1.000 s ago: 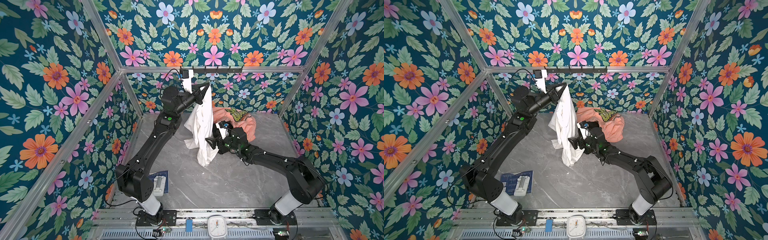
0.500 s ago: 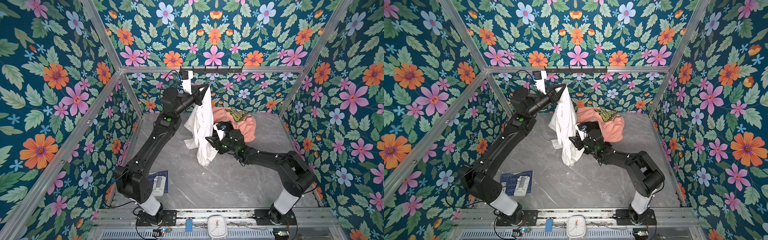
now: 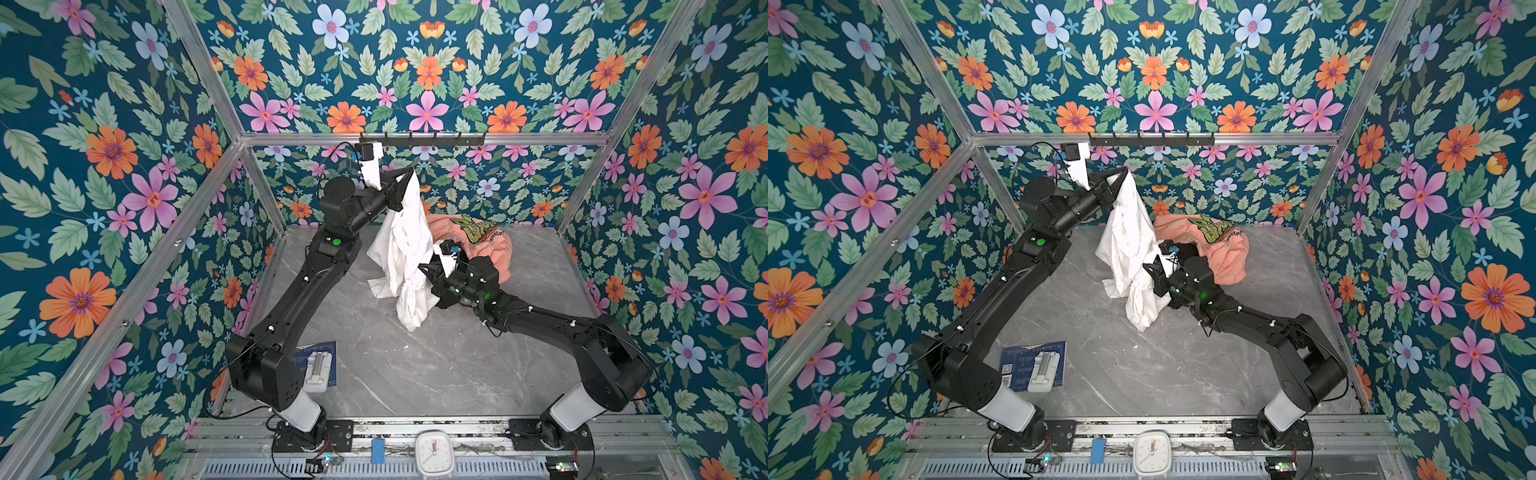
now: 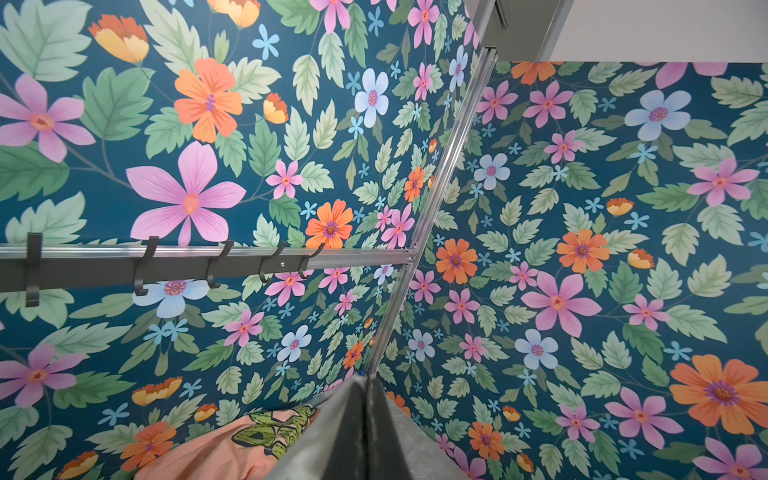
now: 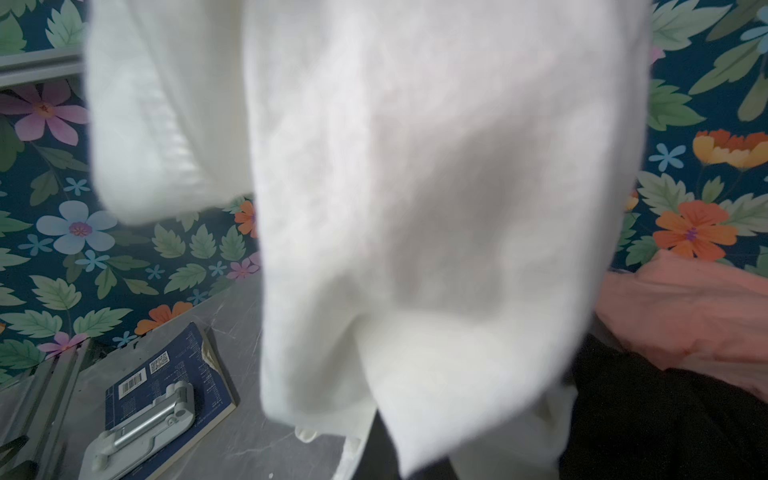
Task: Pick out a specific cloth from the pile
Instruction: 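Move the right gripper to the hanging white t-shirt's lower edge, then grasp the white t-shirt with the right gripper and lift it beside the left gripper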
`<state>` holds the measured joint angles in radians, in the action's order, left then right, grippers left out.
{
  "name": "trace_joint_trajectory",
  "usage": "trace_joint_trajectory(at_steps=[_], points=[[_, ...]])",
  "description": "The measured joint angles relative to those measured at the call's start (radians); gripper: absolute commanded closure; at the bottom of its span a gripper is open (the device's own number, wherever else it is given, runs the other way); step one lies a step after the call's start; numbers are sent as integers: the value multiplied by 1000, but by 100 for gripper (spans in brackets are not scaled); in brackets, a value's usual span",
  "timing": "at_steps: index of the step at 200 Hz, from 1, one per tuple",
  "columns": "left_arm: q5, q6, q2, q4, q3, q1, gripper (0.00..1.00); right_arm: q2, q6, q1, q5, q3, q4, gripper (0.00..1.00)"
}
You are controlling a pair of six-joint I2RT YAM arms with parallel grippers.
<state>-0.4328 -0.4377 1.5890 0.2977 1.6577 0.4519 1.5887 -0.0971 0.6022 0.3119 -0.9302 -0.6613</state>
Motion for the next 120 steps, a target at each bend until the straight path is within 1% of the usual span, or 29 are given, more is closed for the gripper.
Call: trace_joint_trajectory(at_steps=[56, 120], points=[[64, 26, -28, -25, -16, 0, 100, -91, 30, 10, -36, 0, 44, 100], [104, 65, -78, -47, -18, 0, 100, -184, 48, 19, -74, -37, 126, 100]])
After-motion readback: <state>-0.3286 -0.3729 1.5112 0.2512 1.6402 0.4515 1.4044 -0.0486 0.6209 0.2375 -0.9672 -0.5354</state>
